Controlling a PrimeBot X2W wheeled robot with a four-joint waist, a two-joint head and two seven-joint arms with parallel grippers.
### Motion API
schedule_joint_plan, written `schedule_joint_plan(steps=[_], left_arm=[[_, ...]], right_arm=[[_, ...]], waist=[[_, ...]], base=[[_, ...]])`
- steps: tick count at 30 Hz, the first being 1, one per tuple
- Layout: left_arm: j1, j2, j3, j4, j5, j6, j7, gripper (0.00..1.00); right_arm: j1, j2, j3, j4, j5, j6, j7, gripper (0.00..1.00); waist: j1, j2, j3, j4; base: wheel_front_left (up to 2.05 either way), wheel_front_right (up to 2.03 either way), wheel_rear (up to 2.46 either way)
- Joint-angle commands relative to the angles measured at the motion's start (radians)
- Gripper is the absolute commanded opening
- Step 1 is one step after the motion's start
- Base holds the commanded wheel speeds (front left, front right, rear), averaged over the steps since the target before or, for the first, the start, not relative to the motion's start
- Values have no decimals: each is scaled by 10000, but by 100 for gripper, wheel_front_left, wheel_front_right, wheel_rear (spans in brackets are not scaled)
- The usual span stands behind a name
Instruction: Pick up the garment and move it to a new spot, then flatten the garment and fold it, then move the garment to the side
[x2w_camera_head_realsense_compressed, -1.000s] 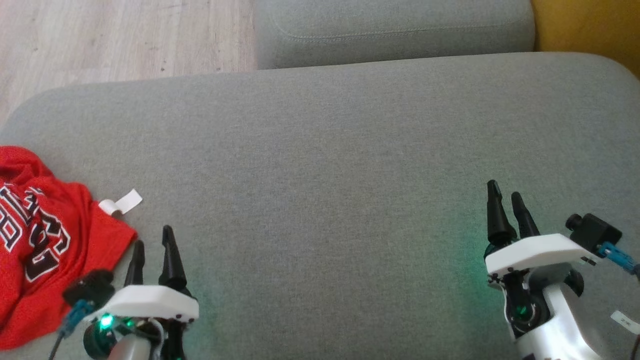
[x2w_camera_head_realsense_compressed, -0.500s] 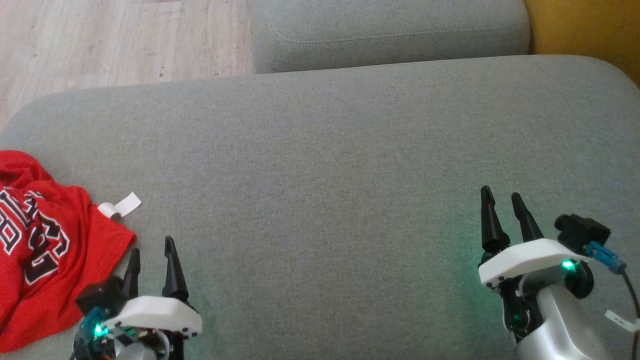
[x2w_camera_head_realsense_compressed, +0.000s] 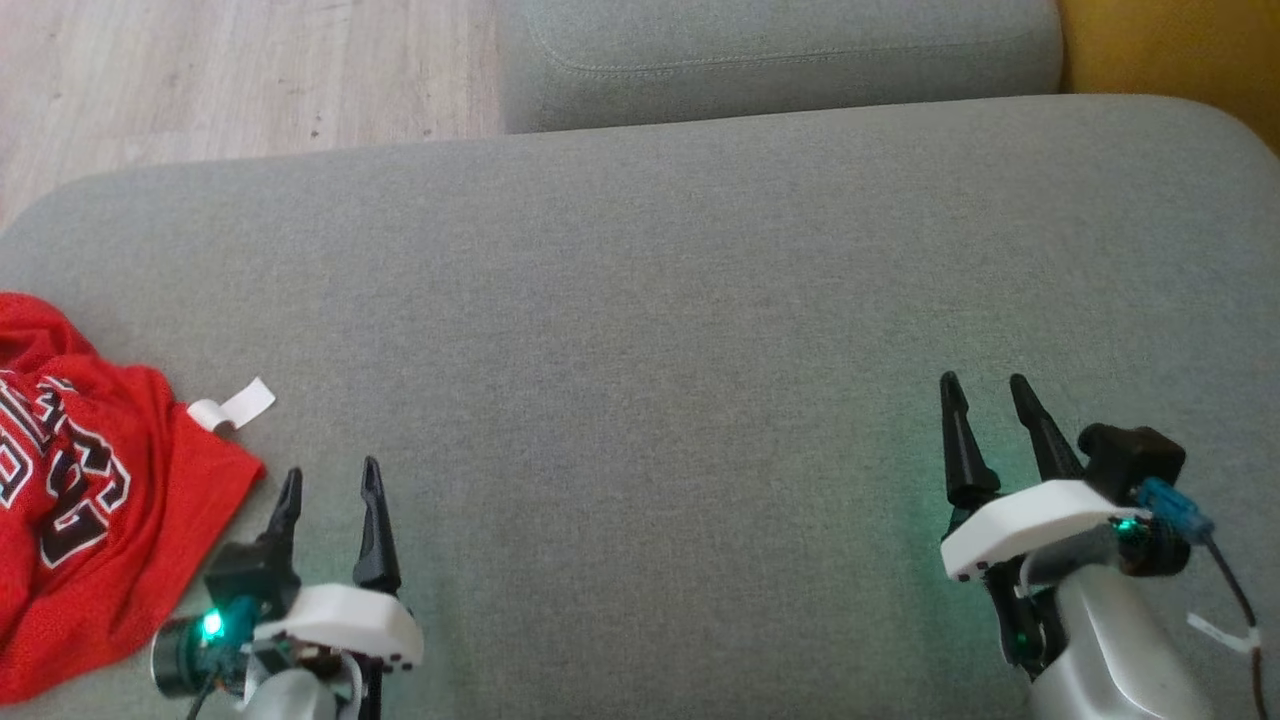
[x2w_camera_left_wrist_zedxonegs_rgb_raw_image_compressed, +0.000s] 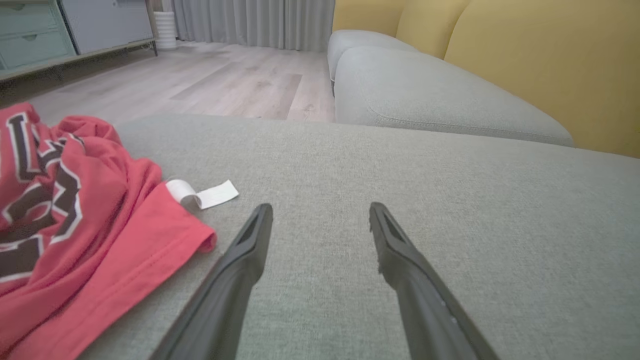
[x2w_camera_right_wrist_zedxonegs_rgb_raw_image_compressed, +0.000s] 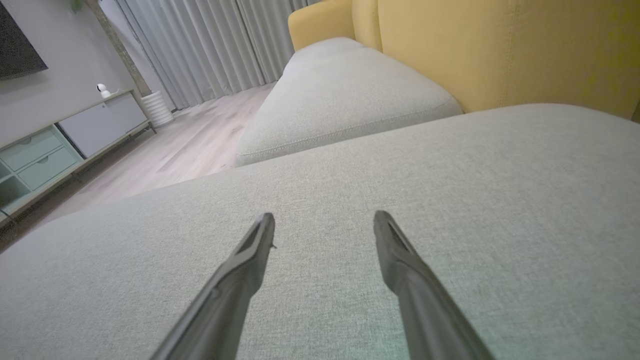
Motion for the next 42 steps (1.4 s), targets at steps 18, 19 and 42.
schedule_joint_plan(steps=[18,19,42], left_arm=[[-733,109,544,-25,2125,551,-737,100],[-695,80,565,33,2222,559,-766,100],[-665,-241,1040,121,2490,397,-826,100]], right_arm=[[-731,-19,-2,-290,-2362,42,-736,100],[-710,-20,56,-192,-2433,42,-766,100],[-929,-20,1102,122,-2226,42,-826,100]], waist=[[-1,0,65,-18],[-1,0,73,-15],[-1,0,469,2286]], base=[[0,0,0],[0,0,0],[0,0,0]])
